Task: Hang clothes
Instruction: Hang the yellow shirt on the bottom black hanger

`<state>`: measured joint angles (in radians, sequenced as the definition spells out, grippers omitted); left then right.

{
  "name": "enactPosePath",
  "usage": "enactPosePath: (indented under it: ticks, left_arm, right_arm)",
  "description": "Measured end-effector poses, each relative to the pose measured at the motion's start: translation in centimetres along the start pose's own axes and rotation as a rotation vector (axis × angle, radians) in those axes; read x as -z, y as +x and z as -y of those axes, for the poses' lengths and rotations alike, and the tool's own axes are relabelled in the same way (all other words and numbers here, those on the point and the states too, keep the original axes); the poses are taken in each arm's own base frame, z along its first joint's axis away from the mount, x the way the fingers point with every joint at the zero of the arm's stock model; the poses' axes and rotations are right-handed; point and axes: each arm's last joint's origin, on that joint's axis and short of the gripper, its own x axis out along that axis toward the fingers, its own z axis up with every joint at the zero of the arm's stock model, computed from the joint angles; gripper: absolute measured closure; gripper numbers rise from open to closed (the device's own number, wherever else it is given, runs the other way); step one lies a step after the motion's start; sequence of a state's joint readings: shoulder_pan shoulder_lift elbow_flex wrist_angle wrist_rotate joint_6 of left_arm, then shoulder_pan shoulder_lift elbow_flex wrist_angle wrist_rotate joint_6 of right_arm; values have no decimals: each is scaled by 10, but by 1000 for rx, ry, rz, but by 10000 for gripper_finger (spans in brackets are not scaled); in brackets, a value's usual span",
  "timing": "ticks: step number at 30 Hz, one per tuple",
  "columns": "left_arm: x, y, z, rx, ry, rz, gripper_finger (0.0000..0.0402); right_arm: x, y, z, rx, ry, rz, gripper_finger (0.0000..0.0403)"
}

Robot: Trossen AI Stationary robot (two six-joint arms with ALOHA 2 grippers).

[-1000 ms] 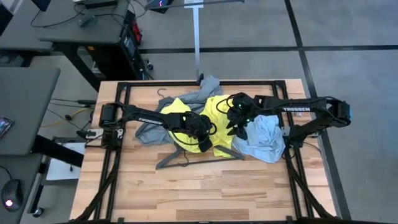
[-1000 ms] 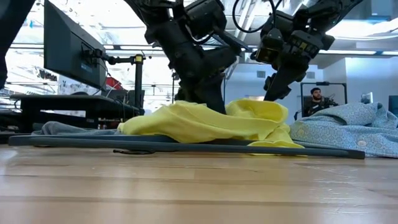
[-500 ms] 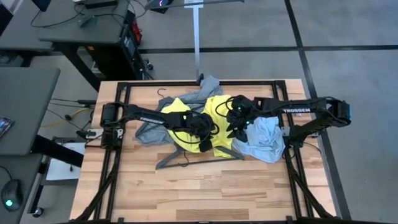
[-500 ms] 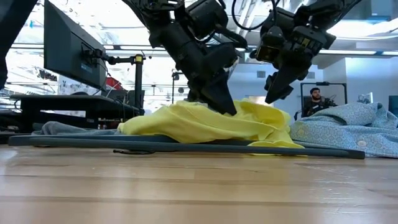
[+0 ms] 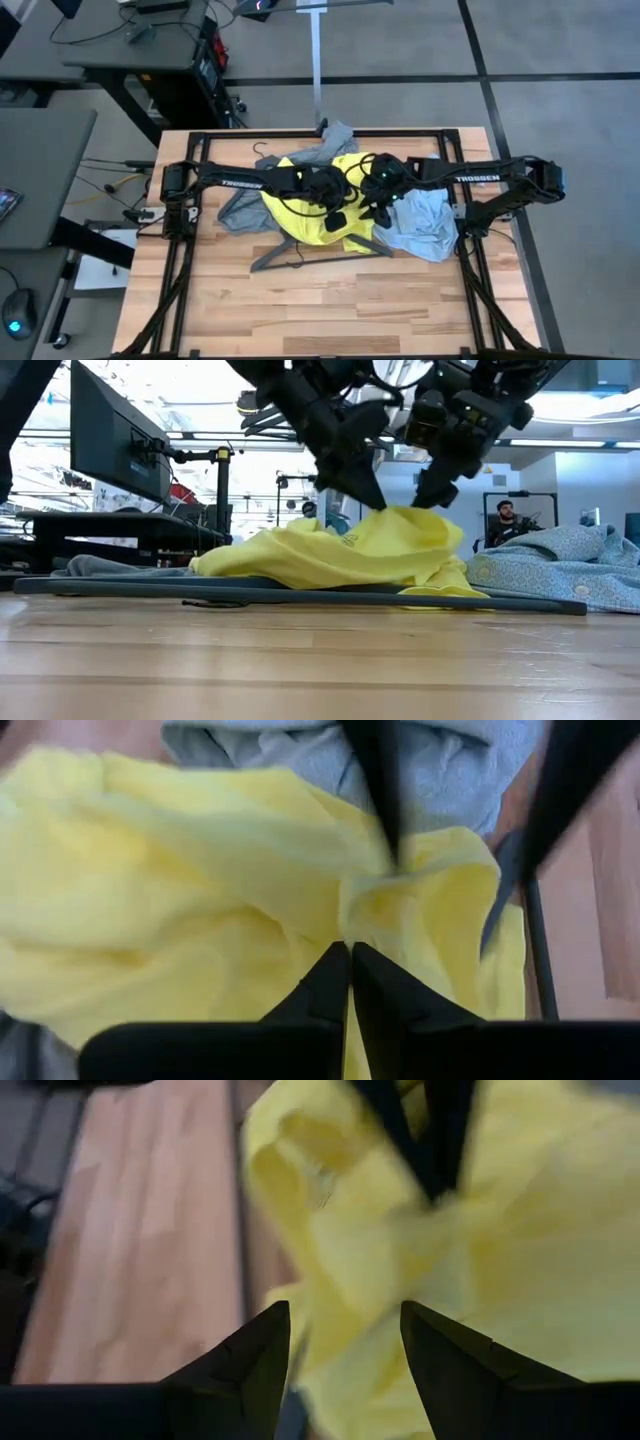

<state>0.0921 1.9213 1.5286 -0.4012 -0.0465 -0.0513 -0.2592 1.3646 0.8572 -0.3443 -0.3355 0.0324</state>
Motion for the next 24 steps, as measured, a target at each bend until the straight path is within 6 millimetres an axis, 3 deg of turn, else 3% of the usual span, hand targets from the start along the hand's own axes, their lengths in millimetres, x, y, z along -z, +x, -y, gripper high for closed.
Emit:
enactPosePath:
  ticks: [4,14,17,21,24]
  left_arm:
    - [-2,-1,-3,0,2,3,401]
    - [-12,-6,-4,0,-15,33,401]
    - [-20,-15,-5,-18,27,13,401]
    - [-34,-36,-9,-151,99,-56,401]
    - [-51,-63,-14,-340,161,-94,401]
  right_arm:
    - [3,4,0,143,25,-28,223]
    - [10,31,0,182,142,-91,227]
    - [10,32,3,192,150,-91,263]
    - [6,23,9,207,144,-81,368]
    - [2,13,13,219,145,-48,391]
